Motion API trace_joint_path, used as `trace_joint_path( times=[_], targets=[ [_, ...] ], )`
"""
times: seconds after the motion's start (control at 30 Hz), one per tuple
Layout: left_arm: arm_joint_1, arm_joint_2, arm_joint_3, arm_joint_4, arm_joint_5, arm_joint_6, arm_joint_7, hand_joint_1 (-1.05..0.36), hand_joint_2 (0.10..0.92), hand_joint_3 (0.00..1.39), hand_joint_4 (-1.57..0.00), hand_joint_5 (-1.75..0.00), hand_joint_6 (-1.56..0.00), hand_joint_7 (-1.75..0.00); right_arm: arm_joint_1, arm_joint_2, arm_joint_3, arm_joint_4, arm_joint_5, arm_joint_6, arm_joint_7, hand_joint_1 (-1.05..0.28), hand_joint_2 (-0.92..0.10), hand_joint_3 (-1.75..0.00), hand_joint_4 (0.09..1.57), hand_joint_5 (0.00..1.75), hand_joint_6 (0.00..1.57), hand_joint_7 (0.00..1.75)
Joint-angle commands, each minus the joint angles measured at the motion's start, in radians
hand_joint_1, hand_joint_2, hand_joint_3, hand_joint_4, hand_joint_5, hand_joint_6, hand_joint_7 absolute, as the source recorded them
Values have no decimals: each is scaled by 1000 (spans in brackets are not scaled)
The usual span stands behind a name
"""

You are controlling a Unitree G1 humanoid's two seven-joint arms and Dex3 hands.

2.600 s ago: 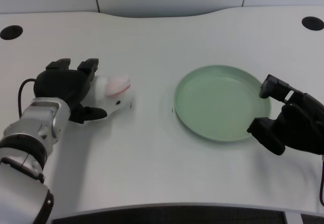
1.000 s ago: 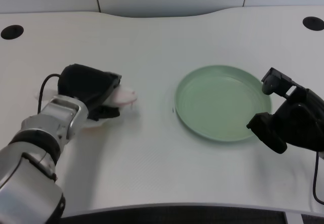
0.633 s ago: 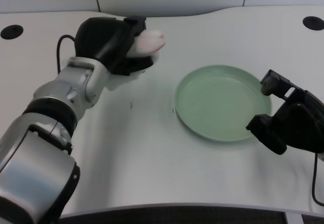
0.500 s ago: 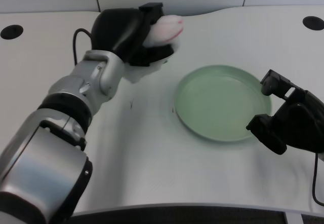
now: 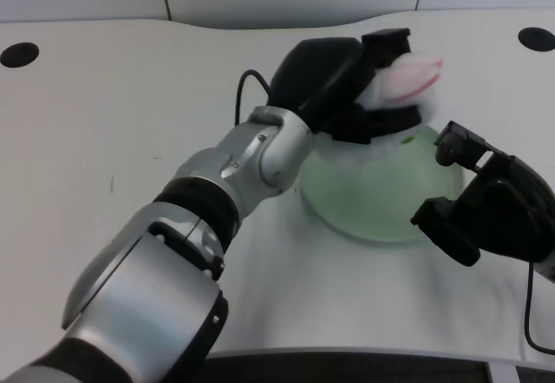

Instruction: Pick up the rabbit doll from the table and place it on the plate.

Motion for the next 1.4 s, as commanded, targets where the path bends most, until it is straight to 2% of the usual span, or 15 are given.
trace_joint_path(
  times=[0.03, 0.13, 0.27, 0.33, 0.37, 0.4, 0.47, 0.5, 0.53, 0.63, 0.77, 0.9, 1.0, 1.27, 1.4],
  targets=[
    [29, -7, -7, -3, -2, -10, -15, -641, 921, 630, -1010, -1746, -746, -1746, 10, 3, -3, -13, 9, -24, 3, -551, -899, -5, 1072, 1746, 878, 1746],
    [44, -11, -26, 1, 11, -2, -39, -615, 921, 658, -1038, -1746, -756, -1746, 10, 8, -2, -15, 8, -42, 1, -570, -902, -6, 1088, 1746, 889, 1746],
    [73, -13, -40, 5, 15, 35, -89, -671, 921, 716, -1041, -1746, -761, -1746, 6, 8, 2, -14, 7, -31, 4, -591, -886, -2, 1108, 1746, 903, 1746],
    [79, -9, -54, 5, 25, 54, -98, -673, 921, 756, -986, -1746, -717, -1746, 6, 8, 1, -14, 7, -33, 7, -603, -889, -4, 1108, 1746, 904, 1746],
    [79, -3, -65, 6, 32, 66, -115, -685, 921, 791, -792, -1746, -557, -1738, 5, 9, 1, -14, 8, -33, 10, -606, -889, -4, 1108, 1746, 904, 1746],
    [77, 2, -75, 7, 39, 76, -131, -710, 921, 831, -559, -1616, -429, -1471, 4, 9, 0, -13, 9, -34, 12, -608, -890, -4, 1108, 1746, 904, 1746],
    [67, 10, -88, 8, 48, 99, -173, -733, 921, 858, -414, -1447, -373, -1192, 5, 9, -2, -14, 11, -39, 13, -608, -891, -5, 1107, 1746, 904, 1746],
    [61, 14, -94, 8, 51, 112, -196, -809, 921, 868, -251, -918, -291, -678, 6, 9, -4, -14, 12, -42, 13, -595, -895, -7, 1103, 1746, 893, 1746],
    [57, 16, -96, 7, 53, 121, -211, -837, 921, 871, -219, -673, -310, -402, 7, 9, -4, -15, 13, -44, 13, -589, -897, -7, 1099, 1746, 884, 1746],
    [48, 19, -93, 5, 46, 144, -254, -919, 921, 910, -80, -338, -220, -78, 6, 4, -2, -12, 10, -37, 17, -579, -905, -10, 1095, 1746, 878, 1746],
    [37, 26, -100, 1, 51, 156, -274, -1014, 921, 955, -3, -44, -46, -11, 1, -1, 1, -8, 8, -14, 21, -571, -894, -4, 1098, 1746, 892, 1746],
    [31, 34, -99, -2, 50, 149, -266, -1046, 921, 964, 1, -1, -2, 0, -3, -4, 3, -3, 7, 3, 31, -577, -896, -4, 1086, 1746, 856, 1741],
    [24, 41, -77, -4, 28, 140, -274, -1048, 921, 965, 1, 1, 1, 1, 3, 0, 0, -8, 8, -8, 21, -549, -906, -8, 1064, 1746, 863, 1746],
    [-13, 67, -36, -10, -10, 115, -284, -1048, 921, 942, 1, 1, 1, 1, 0, -1, 0, -2, 8, -2, 27, -582, -896, -2, 1078, 1746, 884, 1746],
    [-35, 90, -18, -14, -22, 96, -288, -1048, 921, 931, 1, 1, 1, 1, 3, 1, -2, -4, 8, -19, 21, -584, -899, -3, 1087, 1746, 889, 1746]
  ],
)
